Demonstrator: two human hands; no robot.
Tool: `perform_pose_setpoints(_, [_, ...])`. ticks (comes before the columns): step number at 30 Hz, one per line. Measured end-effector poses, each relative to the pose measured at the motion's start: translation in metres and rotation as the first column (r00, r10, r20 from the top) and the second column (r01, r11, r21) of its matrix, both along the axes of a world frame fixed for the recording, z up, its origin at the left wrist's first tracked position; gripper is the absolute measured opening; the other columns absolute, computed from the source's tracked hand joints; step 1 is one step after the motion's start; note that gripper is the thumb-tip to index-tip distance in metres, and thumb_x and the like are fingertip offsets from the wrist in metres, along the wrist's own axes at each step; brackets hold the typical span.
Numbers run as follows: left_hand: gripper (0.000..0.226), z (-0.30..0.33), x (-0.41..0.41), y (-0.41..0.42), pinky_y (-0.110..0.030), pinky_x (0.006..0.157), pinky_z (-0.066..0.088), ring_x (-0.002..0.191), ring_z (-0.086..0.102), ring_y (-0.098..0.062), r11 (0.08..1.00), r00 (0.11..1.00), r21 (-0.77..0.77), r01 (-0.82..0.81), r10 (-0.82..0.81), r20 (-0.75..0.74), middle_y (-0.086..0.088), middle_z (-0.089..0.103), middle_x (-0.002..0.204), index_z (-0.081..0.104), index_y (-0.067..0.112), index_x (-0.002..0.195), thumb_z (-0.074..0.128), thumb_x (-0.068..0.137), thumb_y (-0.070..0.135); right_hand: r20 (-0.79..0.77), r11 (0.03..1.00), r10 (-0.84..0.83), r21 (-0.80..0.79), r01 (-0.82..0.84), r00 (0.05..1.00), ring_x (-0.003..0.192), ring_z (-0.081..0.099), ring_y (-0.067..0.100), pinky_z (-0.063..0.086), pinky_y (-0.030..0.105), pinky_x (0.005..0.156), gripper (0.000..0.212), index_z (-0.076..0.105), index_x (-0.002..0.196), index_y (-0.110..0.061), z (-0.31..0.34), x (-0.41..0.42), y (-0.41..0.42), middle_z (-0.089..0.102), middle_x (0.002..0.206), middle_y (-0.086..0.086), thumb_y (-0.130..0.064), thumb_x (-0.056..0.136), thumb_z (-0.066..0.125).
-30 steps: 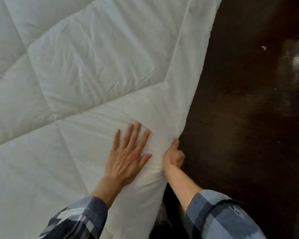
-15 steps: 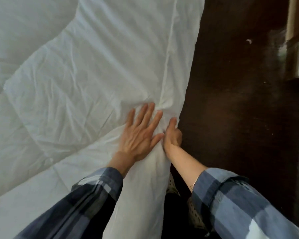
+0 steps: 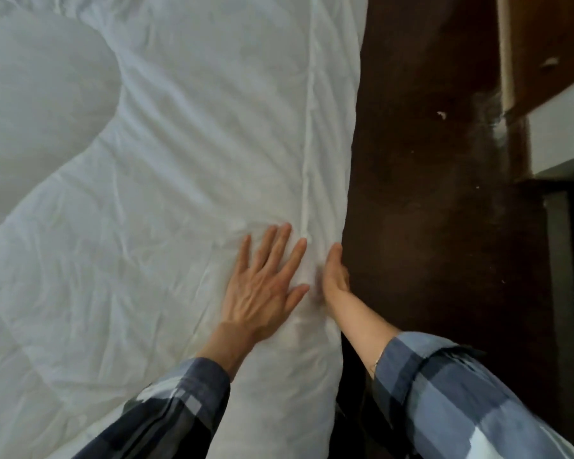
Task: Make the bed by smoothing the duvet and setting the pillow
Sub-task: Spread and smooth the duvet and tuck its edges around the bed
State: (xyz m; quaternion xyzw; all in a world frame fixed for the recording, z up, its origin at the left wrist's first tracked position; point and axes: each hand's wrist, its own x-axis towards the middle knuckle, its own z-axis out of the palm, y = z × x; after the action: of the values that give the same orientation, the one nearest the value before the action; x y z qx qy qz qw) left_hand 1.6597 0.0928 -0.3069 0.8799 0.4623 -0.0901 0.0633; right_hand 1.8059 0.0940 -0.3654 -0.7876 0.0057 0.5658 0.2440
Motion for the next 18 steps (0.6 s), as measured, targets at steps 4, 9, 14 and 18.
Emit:
perform_pose_setpoints(4, [0.072,-0.003,0.022,0.052,-0.058,0.123,0.006,0.156,0.005,-0.030,0.999,1.000,0.043,-0.011,0.012,-0.009,-0.011,0.008,0.169,0.017,0.024,0.161,0.030,0.100,0.060,0.024,0.992,-0.109,0.060,0.107,0.994,0.110,0.062,0.035,0.048,0.042,0.099,0.074,0.064,0.117,-0.005,-0.009,0.003,0.044,0.066,0.112,0.013,-0.068,0.094,0.032])
perform_pose_setpoints(9, [0.071,-0.015,0.031,0.066,-0.057,0.123,0.010,0.155,0.011,-0.028,0.999,1.000,0.033,-0.007,0.007,-0.013,-0.009,0.011,0.169,0.026,0.023,0.160,0.035,0.099,0.057,0.301,0.992,0.072,-0.120,-0.037,0.951,0.112,0.058,0.041,0.044,0.046,0.102,0.083,0.063,0.114,0.006,-0.035,0.042,0.020,0.063,0.122,0.025,-0.066,0.096,0.026])
perform_pose_setpoints(14, [0.069,-0.005,0.037,0.079,-0.056,0.123,0.012,0.155,0.010,-0.028,1.000,1.000,0.005,-0.004,0.004,-0.030,-0.010,0.012,0.168,0.027,0.021,0.159,0.034,0.100,0.056,0.105,0.987,0.117,-0.122,-0.104,0.988,0.125,0.050,0.039,0.038,0.044,0.107,0.082,0.053,0.134,-0.001,-0.017,0.050,0.076,0.054,0.137,0.021,-0.067,0.097,0.021])
perform_pose_setpoints(18, [0.068,-0.001,0.056,0.121,-0.055,0.123,0.010,0.155,0.011,-0.029,0.998,0.998,0.016,-0.058,0.058,0.003,-0.012,0.015,0.167,0.028,0.020,0.159,0.035,0.101,0.054,-0.076,0.993,-0.117,0.005,0.118,0.990,0.125,0.052,0.037,0.037,0.049,0.110,0.082,0.055,0.135,-0.007,-0.006,0.052,0.146,0.056,0.137,0.017,-0.071,0.093,0.026])
